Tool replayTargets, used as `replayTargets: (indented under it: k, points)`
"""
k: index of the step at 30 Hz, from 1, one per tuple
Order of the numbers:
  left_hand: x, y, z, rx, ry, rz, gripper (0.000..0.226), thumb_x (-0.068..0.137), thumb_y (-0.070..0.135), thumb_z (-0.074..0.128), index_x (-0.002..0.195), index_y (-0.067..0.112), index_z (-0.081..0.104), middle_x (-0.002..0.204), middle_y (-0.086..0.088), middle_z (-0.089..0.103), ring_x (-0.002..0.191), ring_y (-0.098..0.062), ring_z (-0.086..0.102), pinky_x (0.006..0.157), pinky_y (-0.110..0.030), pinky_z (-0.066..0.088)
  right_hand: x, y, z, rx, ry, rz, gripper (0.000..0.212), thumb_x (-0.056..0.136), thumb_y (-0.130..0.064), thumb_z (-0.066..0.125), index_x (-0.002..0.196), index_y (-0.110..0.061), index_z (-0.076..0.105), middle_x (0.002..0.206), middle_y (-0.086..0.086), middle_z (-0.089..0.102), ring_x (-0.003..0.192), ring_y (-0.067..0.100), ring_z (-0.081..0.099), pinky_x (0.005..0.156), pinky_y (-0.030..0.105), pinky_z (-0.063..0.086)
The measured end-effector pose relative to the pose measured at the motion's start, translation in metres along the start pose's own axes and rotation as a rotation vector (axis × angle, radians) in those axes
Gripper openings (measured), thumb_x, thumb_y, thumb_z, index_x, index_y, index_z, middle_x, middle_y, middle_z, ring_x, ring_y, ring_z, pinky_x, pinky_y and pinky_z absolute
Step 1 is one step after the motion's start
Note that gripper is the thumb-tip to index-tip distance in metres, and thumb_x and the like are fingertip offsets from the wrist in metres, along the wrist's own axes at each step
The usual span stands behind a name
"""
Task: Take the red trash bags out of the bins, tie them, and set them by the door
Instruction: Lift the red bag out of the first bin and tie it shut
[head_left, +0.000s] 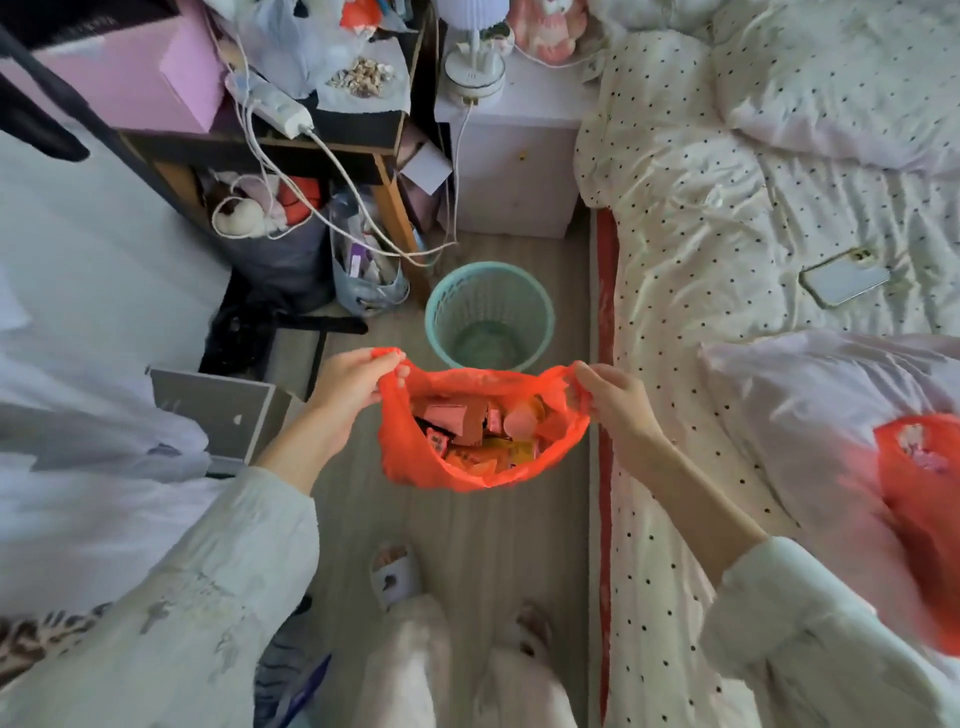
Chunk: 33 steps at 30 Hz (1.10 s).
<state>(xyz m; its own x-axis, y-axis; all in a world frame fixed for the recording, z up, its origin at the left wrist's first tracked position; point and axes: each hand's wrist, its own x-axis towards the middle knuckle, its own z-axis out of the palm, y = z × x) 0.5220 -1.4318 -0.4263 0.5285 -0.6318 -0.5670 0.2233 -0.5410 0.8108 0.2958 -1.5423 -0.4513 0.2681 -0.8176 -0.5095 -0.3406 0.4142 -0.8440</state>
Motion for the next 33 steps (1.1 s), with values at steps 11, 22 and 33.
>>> replayTargets:
  k: [11, 22, 33]
  points:
    - [0.07, -0.177, -0.013, 0.122, -0.037, -0.038, 0.014, 0.091, 0.01, 0.051, 0.102, 0.006, 0.059, 0.082, -0.006, 0.062, 0.086, -0.024, 0.056, 0.083, -0.03, 0.045, 0.062, 0.174, 0.066, -0.118, -0.036, -0.008, 0.018, 0.086, -0.022, 0.06, 0.069, -0.015, 0.063, 0.07, 0.007, 0.062, 0.069, 0.019, 0.057, 0.074, 0.041, 0.05]
    - [0.183, -0.299, -0.031, 0.244, 0.205, 0.347, 0.02, 0.086, 0.015, 0.058, 0.103, 0.005, 0.064, 0.097, -0.009, 0.059, 0.083, -0.006, 0.059, 0.079, -0.012, 0.043, 0.14, 0.278, 0.122, -0.217, 0.177, -0.397, 0.016, 0.086, -0.03, 0.061, 0.079, -0.017, 0.066, 0.082, -0.006, 0.061, 0.091, 0.017, 0.059, 0.085, 0.042, 0.048]
    - [0.25, -0.342, -0.012, 0.057, 0.116, 0.775, 0.028, 0.082, 0.011, 0.063, 0.099, 0.03, 0.052, 0.085, 0.014, 0.062, 0.068, 0.015, 0.058, 0.063, -0.002, 0.044, 0.201, 0.324, 0.151, -0.162, -0.002, -0.786, 0.042, 0.085, -0.026, 0.063, 0.125, -0.031, 0.05, 0.127, -0.018, 0.051, 0.116, -0.004, 0.048, 0.1, 0.02, 0.037]
